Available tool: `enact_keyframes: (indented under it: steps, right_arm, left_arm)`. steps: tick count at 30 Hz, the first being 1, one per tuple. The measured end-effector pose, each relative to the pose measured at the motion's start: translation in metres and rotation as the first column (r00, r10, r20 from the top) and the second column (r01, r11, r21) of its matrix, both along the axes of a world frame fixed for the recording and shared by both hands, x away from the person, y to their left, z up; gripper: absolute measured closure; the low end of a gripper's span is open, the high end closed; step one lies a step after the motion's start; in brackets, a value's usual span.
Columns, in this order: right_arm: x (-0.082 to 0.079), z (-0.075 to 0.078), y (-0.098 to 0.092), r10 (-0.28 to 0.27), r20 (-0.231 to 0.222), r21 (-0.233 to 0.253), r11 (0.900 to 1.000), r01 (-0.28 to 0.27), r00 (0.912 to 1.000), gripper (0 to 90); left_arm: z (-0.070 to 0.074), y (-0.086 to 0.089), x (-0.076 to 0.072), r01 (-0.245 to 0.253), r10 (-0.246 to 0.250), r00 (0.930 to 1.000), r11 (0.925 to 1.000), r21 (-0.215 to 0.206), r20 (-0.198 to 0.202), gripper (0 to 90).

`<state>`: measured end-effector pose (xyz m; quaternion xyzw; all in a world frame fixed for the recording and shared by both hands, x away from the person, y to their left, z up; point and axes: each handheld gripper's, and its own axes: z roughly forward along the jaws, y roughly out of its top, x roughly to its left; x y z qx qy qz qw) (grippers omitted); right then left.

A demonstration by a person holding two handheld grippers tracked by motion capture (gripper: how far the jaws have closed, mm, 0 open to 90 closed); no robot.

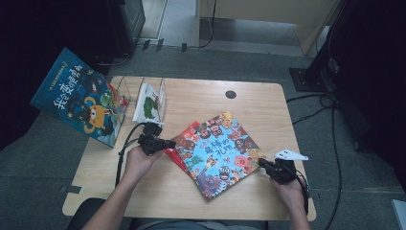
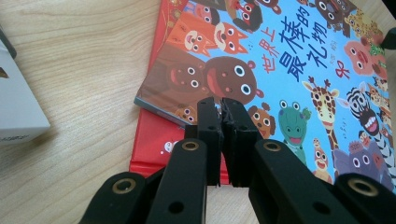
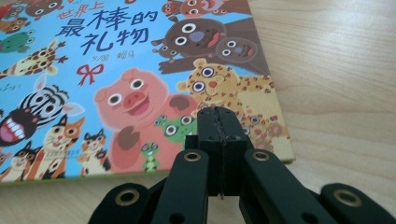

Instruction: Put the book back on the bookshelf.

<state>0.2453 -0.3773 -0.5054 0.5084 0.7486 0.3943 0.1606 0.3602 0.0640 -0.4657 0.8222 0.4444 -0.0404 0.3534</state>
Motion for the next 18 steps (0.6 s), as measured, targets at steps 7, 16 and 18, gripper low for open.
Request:
enact_keyframes:
  steps: [7,16,18]
  right_arm:
    - [-0.0048,-0.0008,-0.0018,-0.008,-0.007,0.022,1.000,0.009,0.9999,90.0]
    - [-0.0050,-0.0012,-0.0056,0.003,-0.043,0.007,1.000,-0.003,0.9991,90.0]
    - [-0.0034,-0.0019,-0.0067,-0.001,-0.043,0.003,1.000,0.001,0.9991,90.0]
  left_arm:
    - [0.0007,0.0016,-0.0005,-0.008,0.008,0.9999,1.0000,-0.004,0.007,87.3]
    - [-0.0022,0.0040,0.0021,-0.025,0.025,0.9997,0.9997,-0.002,0.000,87.6]
    - [-0.0026,0.0045,0.0023,-0.025,0.025,0.9997,0.9997,0.002,-0.001,87.6]
